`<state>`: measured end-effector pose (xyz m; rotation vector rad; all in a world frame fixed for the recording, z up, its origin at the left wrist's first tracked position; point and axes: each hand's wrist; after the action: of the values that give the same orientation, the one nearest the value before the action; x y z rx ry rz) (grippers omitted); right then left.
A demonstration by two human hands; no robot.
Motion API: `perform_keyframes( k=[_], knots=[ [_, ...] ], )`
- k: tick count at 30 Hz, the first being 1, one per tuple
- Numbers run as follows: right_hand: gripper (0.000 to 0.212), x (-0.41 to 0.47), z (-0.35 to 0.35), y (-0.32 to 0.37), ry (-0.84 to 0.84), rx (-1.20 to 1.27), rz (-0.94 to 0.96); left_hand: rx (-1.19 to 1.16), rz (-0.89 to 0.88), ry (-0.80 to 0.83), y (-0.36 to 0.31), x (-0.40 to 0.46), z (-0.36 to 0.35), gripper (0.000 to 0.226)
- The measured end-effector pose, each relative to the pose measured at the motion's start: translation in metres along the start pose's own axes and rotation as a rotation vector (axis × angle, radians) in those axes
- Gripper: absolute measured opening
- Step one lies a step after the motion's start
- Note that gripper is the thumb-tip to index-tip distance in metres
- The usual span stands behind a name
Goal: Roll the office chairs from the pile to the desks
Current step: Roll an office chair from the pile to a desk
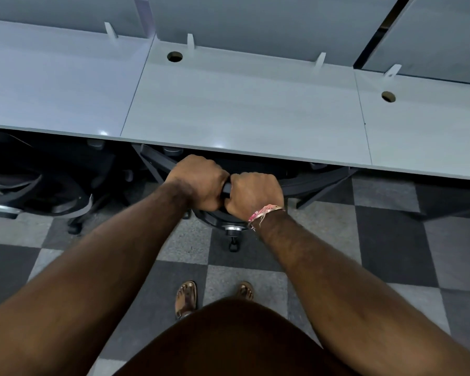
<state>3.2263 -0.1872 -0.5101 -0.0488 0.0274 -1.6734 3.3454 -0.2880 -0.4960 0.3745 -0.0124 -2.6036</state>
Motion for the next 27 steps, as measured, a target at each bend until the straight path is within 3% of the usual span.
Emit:
perform_keyframes(
  k=[18, 27],
  knots=[
    [0.026, -0.016, 0.001, 0.009, 0.020, 0.021, -0.039, -0.163, -0.040, -0.031, -0.007, -0.017, -0.001, 0.021],
    [0.037, -0.050, 0.025, -0.001, -0.021, 0.042, -0.171, -0.222, -0.135, -0.083, -0.033, -0.023, 0.021, 0.020]
  ],
)
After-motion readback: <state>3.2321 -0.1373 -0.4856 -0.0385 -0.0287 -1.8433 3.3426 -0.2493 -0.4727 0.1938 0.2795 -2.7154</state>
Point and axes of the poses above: each hand's wrist, its own x-axis towards the middle knuckle, its own z-axis out of the back of the hand, y = z × x, and after that the axes turned 1 degree about z, right-handed
